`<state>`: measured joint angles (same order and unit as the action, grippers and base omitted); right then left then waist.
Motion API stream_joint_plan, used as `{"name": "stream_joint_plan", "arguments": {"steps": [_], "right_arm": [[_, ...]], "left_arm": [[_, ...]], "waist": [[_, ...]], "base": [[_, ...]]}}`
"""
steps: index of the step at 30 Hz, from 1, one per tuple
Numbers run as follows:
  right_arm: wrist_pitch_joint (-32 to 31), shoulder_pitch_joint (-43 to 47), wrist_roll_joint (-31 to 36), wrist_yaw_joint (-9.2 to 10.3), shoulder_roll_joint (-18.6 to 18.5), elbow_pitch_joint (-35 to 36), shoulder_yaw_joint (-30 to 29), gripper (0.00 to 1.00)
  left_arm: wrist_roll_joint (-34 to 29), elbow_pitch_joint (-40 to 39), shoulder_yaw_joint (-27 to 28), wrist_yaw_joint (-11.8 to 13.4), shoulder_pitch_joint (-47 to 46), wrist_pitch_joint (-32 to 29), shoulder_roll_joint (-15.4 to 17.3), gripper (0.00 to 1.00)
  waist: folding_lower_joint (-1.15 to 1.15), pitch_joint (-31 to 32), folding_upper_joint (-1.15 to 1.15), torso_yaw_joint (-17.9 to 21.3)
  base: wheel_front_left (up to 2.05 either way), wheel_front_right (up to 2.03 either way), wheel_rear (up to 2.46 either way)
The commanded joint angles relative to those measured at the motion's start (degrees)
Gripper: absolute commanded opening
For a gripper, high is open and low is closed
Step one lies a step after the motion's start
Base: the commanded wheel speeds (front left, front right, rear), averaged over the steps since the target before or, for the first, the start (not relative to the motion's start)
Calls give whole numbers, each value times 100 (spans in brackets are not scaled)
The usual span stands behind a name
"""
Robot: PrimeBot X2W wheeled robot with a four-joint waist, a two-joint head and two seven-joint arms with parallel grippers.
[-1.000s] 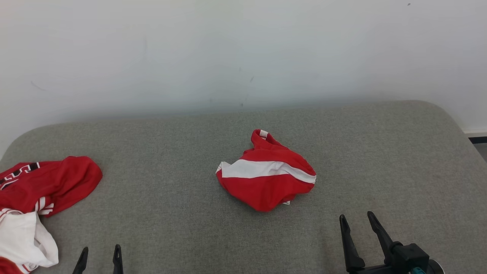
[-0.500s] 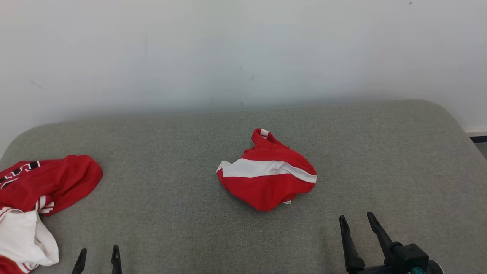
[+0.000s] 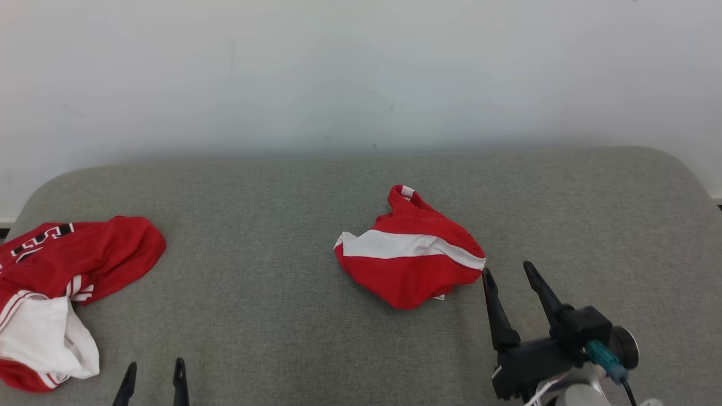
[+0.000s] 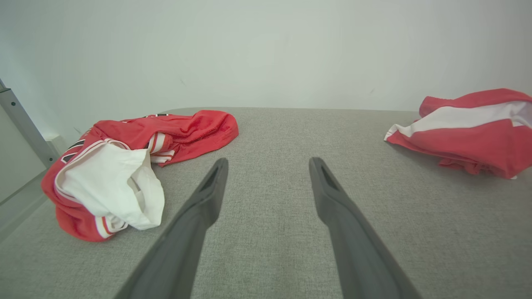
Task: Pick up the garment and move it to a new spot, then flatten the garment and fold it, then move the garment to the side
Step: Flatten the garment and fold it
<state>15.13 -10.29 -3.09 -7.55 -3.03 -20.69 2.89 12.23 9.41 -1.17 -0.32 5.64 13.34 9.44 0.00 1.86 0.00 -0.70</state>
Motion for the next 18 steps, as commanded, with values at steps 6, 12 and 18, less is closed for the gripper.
{"name": "stream_joint_plan", "arguments": {"steps": [6, 12, 18], "right_arm": [[1, -773, 90, 12, -218, -750, 63, 100], [2, -1549, 28, 13, -486, -1791, 135, 100], [-8, -2103, -54, 13, -634, -2914, 313, 100]], "left_arm": [[6, 113, -106, -22, -173, 66, -68, 100], [15, 183, -211, -58, -378, 101, -133, 100], [34, 350, -280, -124, -590, 142, -157, 100]], "waist": [[0, -158, 0, -270], [0, -459, 0, -525], [0, -656, 0, -698]], "base": [[0, 0, 0], [0, 0, 0], [0, 0, 0]]}}
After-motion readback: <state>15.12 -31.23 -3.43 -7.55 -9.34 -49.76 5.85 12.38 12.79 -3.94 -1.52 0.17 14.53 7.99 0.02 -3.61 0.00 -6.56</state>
